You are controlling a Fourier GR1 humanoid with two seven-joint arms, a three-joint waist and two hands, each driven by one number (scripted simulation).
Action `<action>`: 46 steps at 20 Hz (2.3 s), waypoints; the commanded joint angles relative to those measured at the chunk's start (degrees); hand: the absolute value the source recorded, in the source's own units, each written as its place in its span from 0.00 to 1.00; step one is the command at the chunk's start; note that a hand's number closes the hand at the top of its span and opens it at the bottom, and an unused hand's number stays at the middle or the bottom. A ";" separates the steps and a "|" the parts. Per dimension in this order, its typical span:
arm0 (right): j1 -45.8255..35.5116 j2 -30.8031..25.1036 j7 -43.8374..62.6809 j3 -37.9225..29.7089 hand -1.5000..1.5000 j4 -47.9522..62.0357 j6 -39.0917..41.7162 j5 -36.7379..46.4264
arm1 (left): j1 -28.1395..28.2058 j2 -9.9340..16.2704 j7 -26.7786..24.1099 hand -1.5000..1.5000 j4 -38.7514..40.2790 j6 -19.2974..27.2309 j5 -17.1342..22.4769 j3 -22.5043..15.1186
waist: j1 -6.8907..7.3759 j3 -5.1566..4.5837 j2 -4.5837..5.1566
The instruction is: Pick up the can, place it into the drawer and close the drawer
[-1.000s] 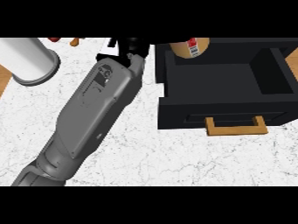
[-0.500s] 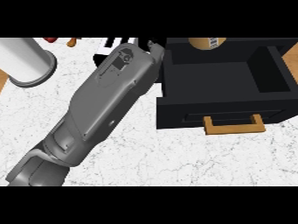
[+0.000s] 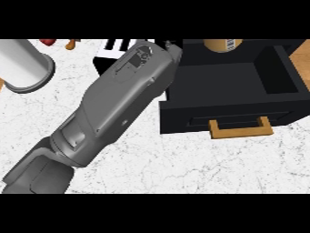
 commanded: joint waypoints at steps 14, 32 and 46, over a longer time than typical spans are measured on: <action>-4.31 -0.50 2.37 2.50 0.00 0.53 -1.34 2.11 | -0.95 -0.01 -3.93 0.00 7.75 5.11 11.13 -12.17 | -1.27 0.04 0.47; -6.68 -2.49 -3.11 -0.65 0.00 -3.07 0.66 7.77 | 0.88 -0.01 -12.81 0.00 9.13 5.23 17.86 -14.02 | -0.95 0.01 0.67; -16.73 -5.32 -11.42 10.68 0.00 -5.62 2.63 35.47 | -4.54 -0.01 -16.38 0.00 10.38 5.05 20.56 -12.23 | 2.05 -0.03 0.57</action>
